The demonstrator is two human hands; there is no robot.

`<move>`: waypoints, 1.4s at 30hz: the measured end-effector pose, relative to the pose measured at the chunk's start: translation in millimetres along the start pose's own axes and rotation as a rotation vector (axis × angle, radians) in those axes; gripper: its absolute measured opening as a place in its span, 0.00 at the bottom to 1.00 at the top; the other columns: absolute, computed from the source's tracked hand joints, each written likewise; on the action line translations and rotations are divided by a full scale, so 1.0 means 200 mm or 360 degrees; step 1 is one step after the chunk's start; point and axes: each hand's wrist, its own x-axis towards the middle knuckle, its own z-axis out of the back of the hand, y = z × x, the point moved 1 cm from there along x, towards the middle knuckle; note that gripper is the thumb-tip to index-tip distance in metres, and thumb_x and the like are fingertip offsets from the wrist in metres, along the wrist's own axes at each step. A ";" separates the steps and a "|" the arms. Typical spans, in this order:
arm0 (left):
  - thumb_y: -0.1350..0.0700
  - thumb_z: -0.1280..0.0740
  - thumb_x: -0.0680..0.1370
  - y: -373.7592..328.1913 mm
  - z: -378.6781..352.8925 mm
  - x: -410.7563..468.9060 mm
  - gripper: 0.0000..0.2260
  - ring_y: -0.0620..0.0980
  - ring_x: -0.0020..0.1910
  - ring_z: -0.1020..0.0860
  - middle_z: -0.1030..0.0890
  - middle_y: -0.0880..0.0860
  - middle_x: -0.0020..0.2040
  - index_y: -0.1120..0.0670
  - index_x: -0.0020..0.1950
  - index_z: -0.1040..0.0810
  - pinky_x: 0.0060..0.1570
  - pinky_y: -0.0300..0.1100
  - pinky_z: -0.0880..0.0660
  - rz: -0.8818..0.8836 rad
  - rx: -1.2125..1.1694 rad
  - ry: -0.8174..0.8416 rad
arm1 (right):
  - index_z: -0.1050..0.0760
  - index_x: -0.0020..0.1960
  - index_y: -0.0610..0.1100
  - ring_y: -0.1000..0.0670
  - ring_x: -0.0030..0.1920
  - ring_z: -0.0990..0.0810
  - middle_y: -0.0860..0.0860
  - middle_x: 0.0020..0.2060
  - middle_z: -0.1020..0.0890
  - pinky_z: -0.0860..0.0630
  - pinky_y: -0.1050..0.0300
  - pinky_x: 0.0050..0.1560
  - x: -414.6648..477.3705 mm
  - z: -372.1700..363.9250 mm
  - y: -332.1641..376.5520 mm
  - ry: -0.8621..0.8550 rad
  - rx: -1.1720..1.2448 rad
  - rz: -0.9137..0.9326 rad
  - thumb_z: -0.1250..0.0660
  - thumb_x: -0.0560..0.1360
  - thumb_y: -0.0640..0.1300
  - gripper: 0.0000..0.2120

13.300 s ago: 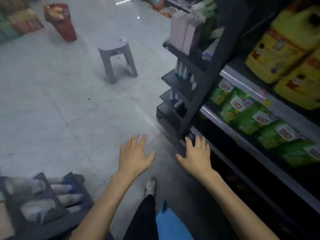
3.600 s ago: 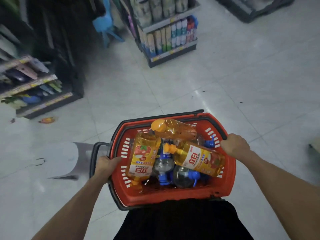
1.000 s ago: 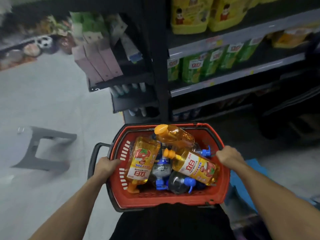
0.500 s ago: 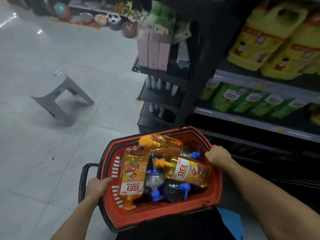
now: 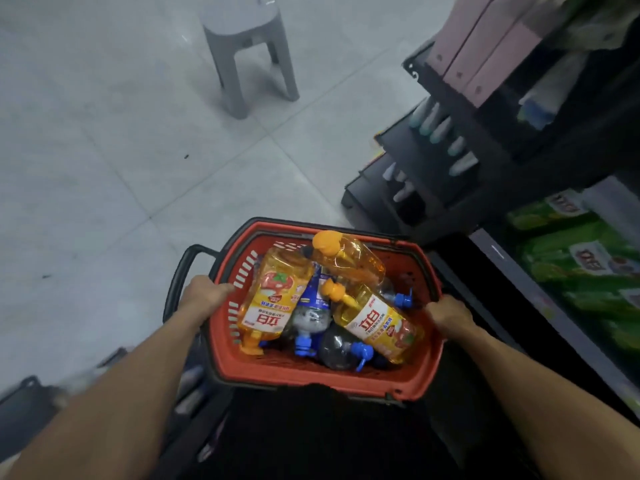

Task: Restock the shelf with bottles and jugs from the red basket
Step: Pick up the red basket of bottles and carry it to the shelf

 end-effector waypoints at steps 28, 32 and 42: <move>0.53 0.25 0.77 0.20 -1.32 1.37 0.20 0.64 0.55 0.17 0.16 0.63 0.58 0.63 0.65 0.20 0.55 0.55 0.19 0.0492 -0.0139 0.0156 | 0.24 0.70 0.48 0.41 0.63 0.21 0.45 0.65 0.20 0.27 0.58 0.58 1.89 -0.66 0.02 0.0170 0.0031 0.0012 0.27 0.75 0.49 0.24; 0.55 0.27 0.79 0.23 -1.46 1.62 0.18 0.60 0.50 0.18 0.17 0.60 0.55 0.61 0.66 0.21 0.49 0.50 0.21 0.0457 -0.0185 0.0160 | 0.24 0.70 0.46 0.39 0.62 0.19 0.41 0.65 0.19 0.23 0.50 0.62 2.23 -0.90 0.01 0.0071 0.0036 -0.0075 0.27 0.73 0.47 0.26; 0.52 0.26 0.74 0.27 -1.52 1.53 0.21 0.55 0.48 0.16 0.16 0.56 0.53 0.60 0.64 0.22 0.43 0.45 0.20 0.0490 -0.0316 0.0002 | 0.28 0.70 0.42 0.45 0.61 0.20 0.45 0.60 0.20 0.29 0.58 0.54 2.09 -1.08 -0.07 0.0098 0.0445 -0.0151 0.24 0.73 0.42 0.28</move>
